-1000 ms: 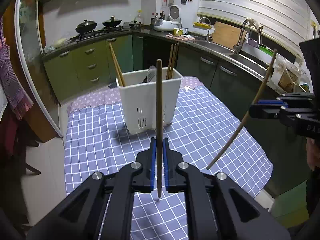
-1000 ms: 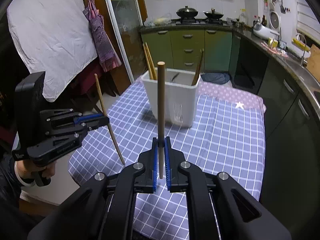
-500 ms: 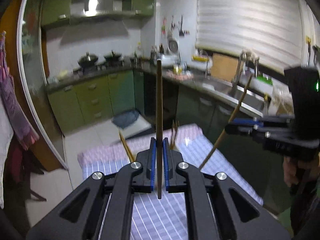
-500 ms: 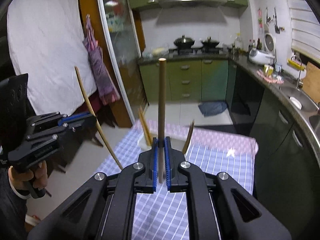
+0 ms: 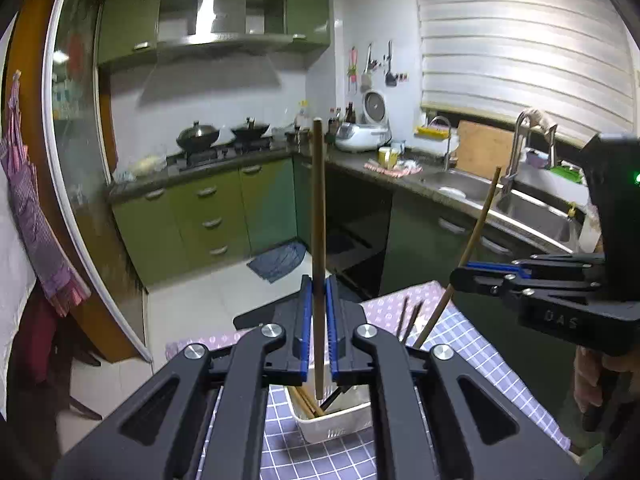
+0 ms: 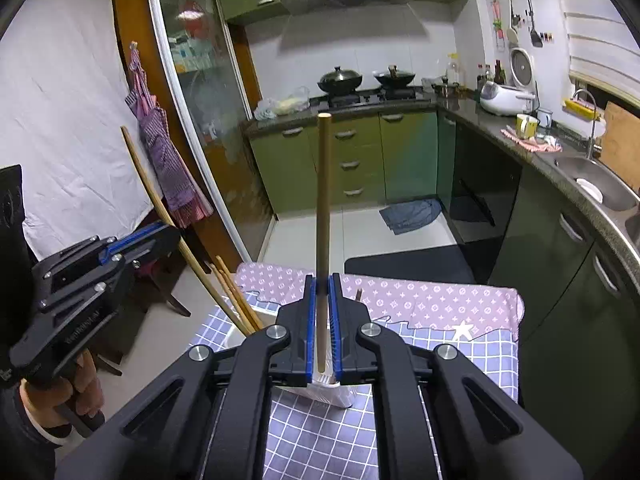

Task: Organize utensils
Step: 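Carry both upright chopsticks over the white holder and drop them in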

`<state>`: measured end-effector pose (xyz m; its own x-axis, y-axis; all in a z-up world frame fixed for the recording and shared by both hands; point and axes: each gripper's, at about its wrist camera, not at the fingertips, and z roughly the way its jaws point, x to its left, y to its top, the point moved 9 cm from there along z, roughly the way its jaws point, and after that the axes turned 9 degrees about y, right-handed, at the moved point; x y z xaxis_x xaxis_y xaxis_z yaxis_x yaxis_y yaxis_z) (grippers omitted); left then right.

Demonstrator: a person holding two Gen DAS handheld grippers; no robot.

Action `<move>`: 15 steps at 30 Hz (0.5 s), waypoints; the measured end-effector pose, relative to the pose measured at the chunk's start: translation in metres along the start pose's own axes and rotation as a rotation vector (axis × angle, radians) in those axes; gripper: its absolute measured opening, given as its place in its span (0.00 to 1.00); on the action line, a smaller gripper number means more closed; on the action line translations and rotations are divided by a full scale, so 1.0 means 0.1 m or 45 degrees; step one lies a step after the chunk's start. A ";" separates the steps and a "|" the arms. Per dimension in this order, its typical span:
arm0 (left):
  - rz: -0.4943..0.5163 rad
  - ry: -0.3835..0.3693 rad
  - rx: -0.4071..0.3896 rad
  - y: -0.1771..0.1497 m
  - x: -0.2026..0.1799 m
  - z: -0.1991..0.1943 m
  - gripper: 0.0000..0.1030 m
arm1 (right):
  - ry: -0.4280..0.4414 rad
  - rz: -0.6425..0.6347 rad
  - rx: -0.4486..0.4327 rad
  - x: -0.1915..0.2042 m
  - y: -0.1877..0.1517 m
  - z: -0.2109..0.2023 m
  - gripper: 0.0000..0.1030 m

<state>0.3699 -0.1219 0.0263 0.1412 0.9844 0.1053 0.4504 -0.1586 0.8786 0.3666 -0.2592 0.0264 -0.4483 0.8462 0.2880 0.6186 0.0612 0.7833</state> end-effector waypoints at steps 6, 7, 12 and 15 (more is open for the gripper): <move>-0.019 -0.017 0.107 -0.41 -0.01 0.26 0.07 | -0.008 0.022 0.087 -0.11 -0.32 0.36 0.07; -0.024 -0.019 0.120 -0.47 -0.01 0.29 0.07 | -0.010 0.027 0.103 -0.13 -0.38 0.42 0.07; -0.033 -0.008 0.129 -0.67 0.00 0.32 0.43 | -0.008 0.023 0.142 -0.12 -0.60 0.56 0.09; -0.026 0.000 0.110 -0.73 0.00 0.24 0.50 | -0.009 0.014 0.125 -0.10 -0.64 0.50 0.17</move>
<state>0.3582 -0.1125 -0.0494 0.1312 0.9874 0.0879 0.5273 -0.1446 0.8372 0.3635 -0.2450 -0.0540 -0.4367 0.8507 0.2925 0.6839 0.1027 0.7224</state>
